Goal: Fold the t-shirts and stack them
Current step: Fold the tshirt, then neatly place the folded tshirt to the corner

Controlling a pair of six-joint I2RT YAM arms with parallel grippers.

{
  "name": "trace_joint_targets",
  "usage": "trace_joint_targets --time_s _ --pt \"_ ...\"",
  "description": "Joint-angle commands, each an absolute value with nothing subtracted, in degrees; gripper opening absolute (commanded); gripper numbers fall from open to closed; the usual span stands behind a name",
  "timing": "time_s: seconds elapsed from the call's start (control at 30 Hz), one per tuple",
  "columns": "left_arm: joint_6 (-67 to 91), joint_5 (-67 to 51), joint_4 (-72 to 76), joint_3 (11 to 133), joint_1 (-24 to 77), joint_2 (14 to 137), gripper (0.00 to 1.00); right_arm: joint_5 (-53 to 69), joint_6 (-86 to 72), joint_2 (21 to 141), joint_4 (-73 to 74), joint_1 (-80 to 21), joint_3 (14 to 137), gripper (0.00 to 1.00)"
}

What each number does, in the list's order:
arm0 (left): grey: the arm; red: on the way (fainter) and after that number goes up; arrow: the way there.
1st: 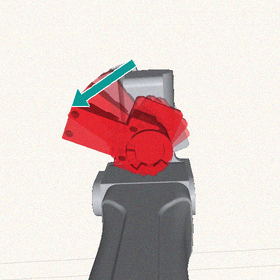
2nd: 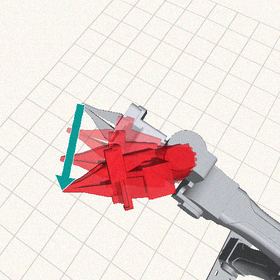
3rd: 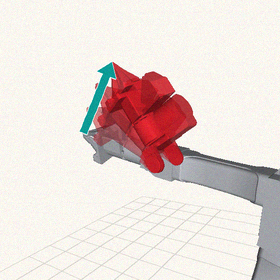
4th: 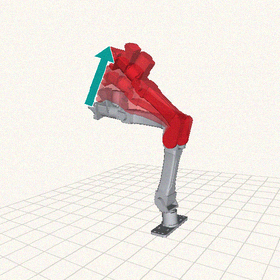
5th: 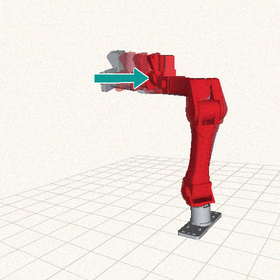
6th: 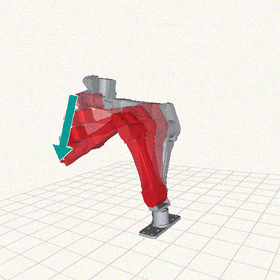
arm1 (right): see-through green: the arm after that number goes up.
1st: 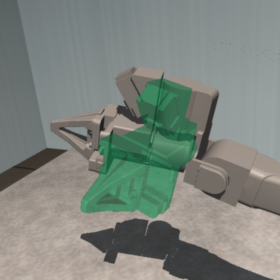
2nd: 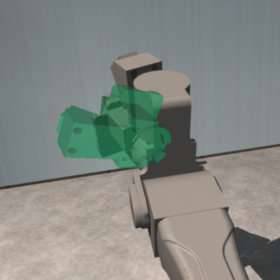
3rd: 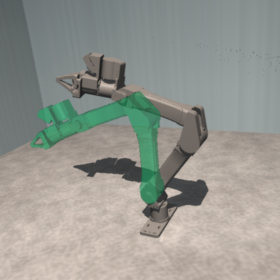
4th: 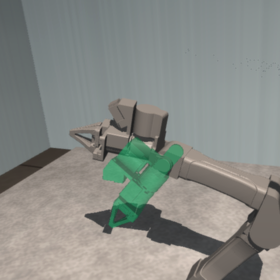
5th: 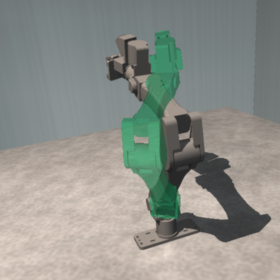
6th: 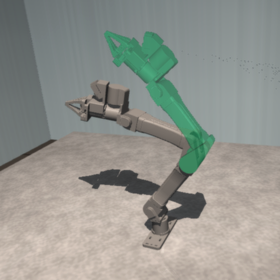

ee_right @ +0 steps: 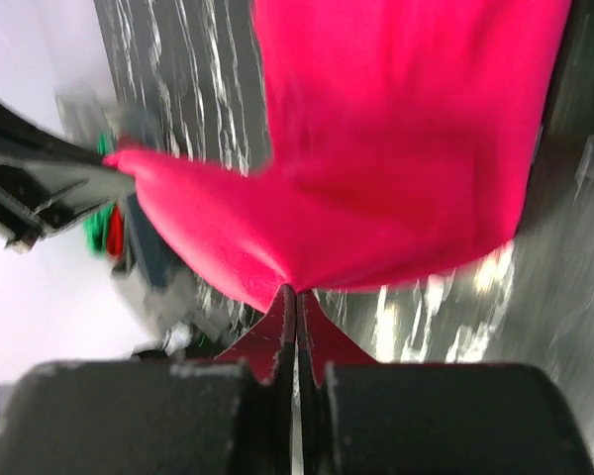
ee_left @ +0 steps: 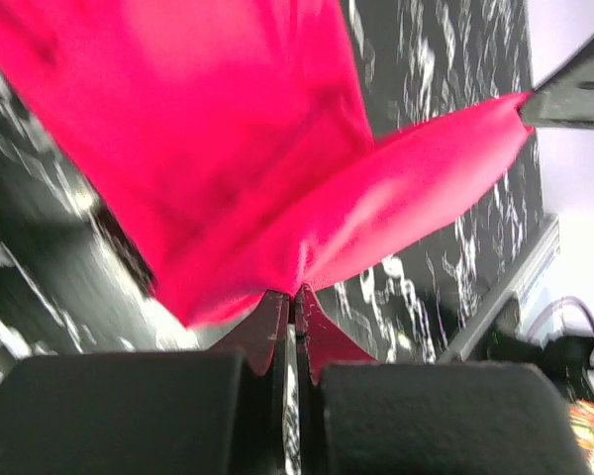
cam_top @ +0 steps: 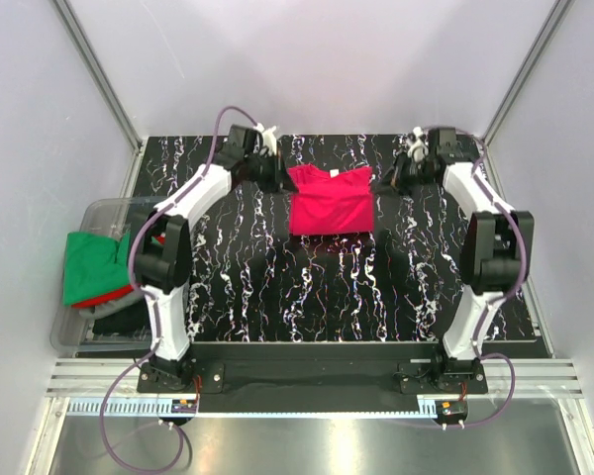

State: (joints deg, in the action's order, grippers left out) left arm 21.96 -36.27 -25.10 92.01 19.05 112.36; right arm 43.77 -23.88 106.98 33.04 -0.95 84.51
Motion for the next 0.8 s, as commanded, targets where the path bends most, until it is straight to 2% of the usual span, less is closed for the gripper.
trace_joint_targets --time_s 0.0,0.07,0.13,0.17,0.2,0.23,0.27,0.33,0.4,0.57,0.77 --pt "20.4 -36.7 -20.7 102.9 17.5 117.3 0.00 42.1 -20.8 113.7 30.0 -0.4 96.4 0.00" --pt "20.1 -36.5 -20.5 108.3 17.1 124.3 0.01 40.7 -19.6 120.9 29.8 -0.3 104.8 0.00" --pt "18.4 -36.0 -19.3 115.6 16.9 129.1 0.08 39.5 -19.3 128.0 28.4 -0.4 112.1 0.00" --pt "17.9 -33.9 -18.4 118.1 16.8 133.5 0.17 39.5 -19.2 130.4 26.8 -0.6 114.6 0.10" --pt "17.8 -32.9 -17.6 122.2 16.8 135.5 0.45 39.0 -18.8 133.0 26.8 -0.8 117.4 0.23" --pt "17.6 -32.4 -16.5 123.9 16.6 137.4 0.53 38.5 -17.9 137.1 26.8 -1.1 122.2 0.37" --pt "17.5 -30.5 -14.9 125.1 16.6 139.4 0.57 37.5 -16.9 138.5 26.8 -1.4 124.3 0.45" --pt "17.7 -28.7 -14.1 125.7 16.6 139.4 0.59 36.9 -15.6 139.8 26.8 -1.8 128.1 0.58" --pt "17.8 -29.2 -14.0 123.1 16.5 136.4 0.58 35.3 -14.4 138.8 27.4 -1.7 128.6 0.63" --pt "19.9 -38.4 -13.6 115.9 16.4 129.2 0.57 36.9 -11.8 134.3 31.0 -0.6 123.2 0.67" --pt "24.0 -51.7 -11.7 104.4 17.3 127.8 0.53 42.3 -11.9 133.7 33.5 -0.6 113.9 0.70"
